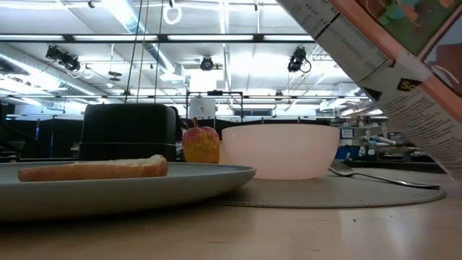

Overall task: Arrange a breakfast setting
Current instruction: Pour the cereal from the yellow cereal box into the light orange bowl

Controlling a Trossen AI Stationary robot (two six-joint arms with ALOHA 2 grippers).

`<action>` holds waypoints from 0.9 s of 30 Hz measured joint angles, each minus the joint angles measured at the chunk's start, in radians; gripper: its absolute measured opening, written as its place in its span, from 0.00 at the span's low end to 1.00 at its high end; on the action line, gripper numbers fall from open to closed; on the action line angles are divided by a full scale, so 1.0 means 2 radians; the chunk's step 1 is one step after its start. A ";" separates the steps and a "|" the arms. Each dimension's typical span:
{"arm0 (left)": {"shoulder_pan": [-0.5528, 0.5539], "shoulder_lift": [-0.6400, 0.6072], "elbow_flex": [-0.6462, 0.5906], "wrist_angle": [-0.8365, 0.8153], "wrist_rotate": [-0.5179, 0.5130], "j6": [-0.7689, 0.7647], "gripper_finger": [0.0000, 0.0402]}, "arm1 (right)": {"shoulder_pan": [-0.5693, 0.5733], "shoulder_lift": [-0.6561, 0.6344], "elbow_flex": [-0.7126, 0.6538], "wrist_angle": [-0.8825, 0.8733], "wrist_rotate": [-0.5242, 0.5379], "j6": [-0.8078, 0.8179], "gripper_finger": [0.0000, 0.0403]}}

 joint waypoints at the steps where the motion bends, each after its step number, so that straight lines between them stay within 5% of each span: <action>1: -0.002 0.000 0.000 0.006 -0.001 0.003 0.64 | 0.001 0.000 0.000 0.000 -0.002 0.001 0.03; 10: 0.038 0.047 0.000 0.059 -0.002 -0.006 0.67 | -0.008 0.001 -0.001 0.016 -0.007 -0.030 0.03; 20: 0.065 0.060 0.000 0.096 0.140 -0.044 0.79 | -0.015 0.001 -0.001 0.007 -0.022 -0.033 0.03; 27: 0.075 0.074 -0.001 0.112 0.146 -0.077 0.79 | -0.031 0.001 -0.001 0.001 -0.019 -0.034 0.03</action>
